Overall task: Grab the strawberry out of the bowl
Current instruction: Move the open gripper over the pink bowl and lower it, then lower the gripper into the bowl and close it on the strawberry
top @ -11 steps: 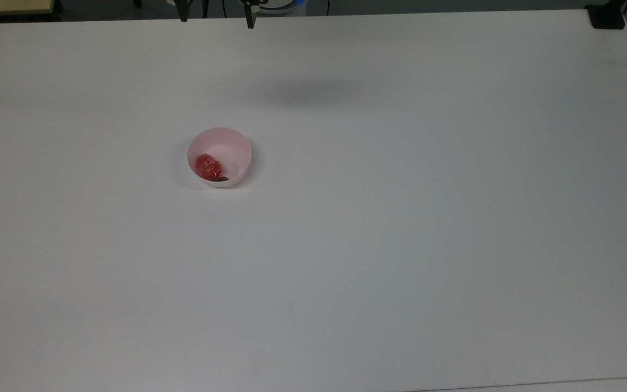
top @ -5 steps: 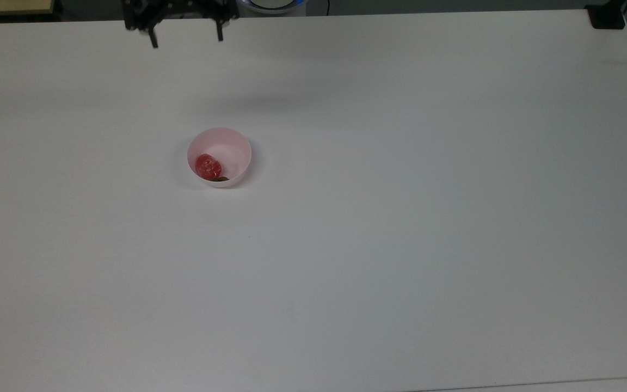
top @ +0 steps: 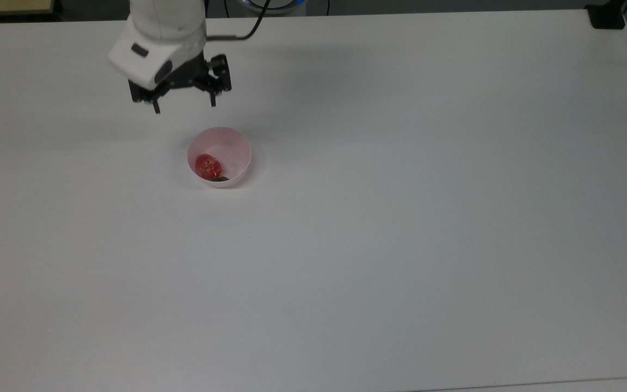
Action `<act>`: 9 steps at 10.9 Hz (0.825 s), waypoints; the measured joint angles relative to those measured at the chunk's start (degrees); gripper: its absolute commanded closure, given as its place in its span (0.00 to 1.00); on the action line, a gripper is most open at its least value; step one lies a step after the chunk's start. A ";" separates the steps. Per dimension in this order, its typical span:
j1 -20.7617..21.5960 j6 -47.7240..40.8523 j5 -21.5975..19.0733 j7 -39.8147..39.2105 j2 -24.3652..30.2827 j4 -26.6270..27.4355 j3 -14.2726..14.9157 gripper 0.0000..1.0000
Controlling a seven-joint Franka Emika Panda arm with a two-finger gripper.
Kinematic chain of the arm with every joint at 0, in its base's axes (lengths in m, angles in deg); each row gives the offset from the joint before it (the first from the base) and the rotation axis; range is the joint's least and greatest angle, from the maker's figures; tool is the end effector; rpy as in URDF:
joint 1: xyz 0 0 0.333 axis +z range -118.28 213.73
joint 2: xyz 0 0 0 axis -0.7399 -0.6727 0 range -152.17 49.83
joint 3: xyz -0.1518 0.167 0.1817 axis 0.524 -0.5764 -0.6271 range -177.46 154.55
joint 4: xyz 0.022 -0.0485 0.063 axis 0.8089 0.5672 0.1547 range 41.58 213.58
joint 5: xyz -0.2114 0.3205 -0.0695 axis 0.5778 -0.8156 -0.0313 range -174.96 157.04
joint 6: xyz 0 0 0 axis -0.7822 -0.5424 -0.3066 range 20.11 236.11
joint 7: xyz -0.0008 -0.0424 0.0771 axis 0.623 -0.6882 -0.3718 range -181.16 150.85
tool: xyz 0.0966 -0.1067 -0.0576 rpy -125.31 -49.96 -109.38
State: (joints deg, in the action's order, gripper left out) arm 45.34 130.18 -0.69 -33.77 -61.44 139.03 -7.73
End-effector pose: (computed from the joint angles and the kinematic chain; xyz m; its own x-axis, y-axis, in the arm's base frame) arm 0.5938 -0.0792 0.3815 0.9612 0.2596 -0.0933 0.2698 -0.9552 0.1216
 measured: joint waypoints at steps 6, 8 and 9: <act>0.26 5.45 0.02 6.59 -7.61 0.10 -0.55 0.17; 0.42 5.66 0.01 7.92 -9.02 0.10 -1.03 0.18; 0.42 5.66 0.01 8.37 -9.60 0.10 -1.47 0.19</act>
State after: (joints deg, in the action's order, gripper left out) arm 45.76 135.84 -0.67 -25.40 -71.04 139.13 -9.20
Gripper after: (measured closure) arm 0.172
